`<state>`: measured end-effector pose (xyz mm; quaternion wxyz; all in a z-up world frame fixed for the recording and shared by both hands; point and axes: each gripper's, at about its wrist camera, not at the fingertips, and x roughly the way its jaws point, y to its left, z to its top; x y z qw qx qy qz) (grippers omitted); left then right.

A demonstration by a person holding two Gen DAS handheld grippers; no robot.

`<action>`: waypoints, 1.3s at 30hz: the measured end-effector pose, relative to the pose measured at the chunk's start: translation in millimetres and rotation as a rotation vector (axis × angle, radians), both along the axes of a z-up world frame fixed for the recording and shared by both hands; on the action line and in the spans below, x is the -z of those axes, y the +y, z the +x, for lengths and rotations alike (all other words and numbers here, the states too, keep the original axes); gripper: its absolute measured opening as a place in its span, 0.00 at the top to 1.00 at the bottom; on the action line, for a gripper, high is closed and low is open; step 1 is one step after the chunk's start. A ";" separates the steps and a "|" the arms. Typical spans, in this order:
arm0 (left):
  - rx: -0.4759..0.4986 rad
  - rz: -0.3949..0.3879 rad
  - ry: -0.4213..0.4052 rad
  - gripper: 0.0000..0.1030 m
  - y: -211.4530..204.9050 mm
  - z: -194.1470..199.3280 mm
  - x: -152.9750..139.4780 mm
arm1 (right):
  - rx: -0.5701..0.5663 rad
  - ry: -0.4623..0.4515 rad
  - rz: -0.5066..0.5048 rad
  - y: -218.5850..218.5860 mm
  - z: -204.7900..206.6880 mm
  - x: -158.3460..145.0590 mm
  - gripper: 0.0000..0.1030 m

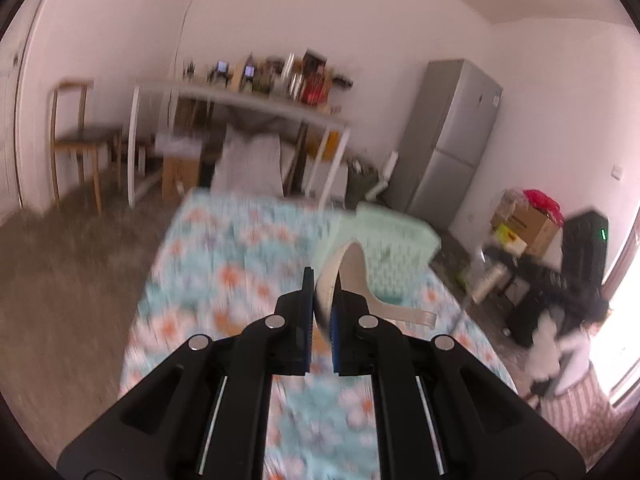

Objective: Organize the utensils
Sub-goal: 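Carry the white ladle up and insert it into the green holder with the left tool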

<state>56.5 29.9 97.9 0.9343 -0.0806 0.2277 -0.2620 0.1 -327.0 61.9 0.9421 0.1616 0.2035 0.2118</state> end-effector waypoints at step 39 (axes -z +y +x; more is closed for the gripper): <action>-0.013 0.156 0.019 0.47 -115.6 145.9 -29.0 | 0.048 -0.113 0.064 -52.7 -21.2 -16.7 0.97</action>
